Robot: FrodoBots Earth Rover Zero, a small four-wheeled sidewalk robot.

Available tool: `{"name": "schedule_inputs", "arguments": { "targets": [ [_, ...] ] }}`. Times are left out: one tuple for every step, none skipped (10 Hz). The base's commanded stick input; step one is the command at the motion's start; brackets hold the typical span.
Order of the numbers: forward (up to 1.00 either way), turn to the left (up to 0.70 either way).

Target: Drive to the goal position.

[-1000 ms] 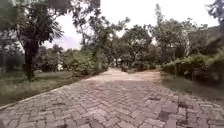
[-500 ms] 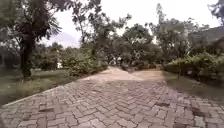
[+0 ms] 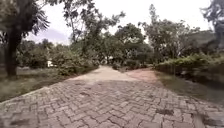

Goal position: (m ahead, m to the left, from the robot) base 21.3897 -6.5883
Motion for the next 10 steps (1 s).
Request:
{"name": "schedule_inputs", "arguments": {
  "targets": [
    [0.70,0.00],
    [0.70,0.00],
    [0.70,0.00],
    [0.70,0.00],
    [0.70,-0.35],
    [0.70,-0.35],
    [0.70,-0.35],
    [0.70,-0.35],
    [0.70,-0.35],
    [0.70,-0.35]
  ]
}}
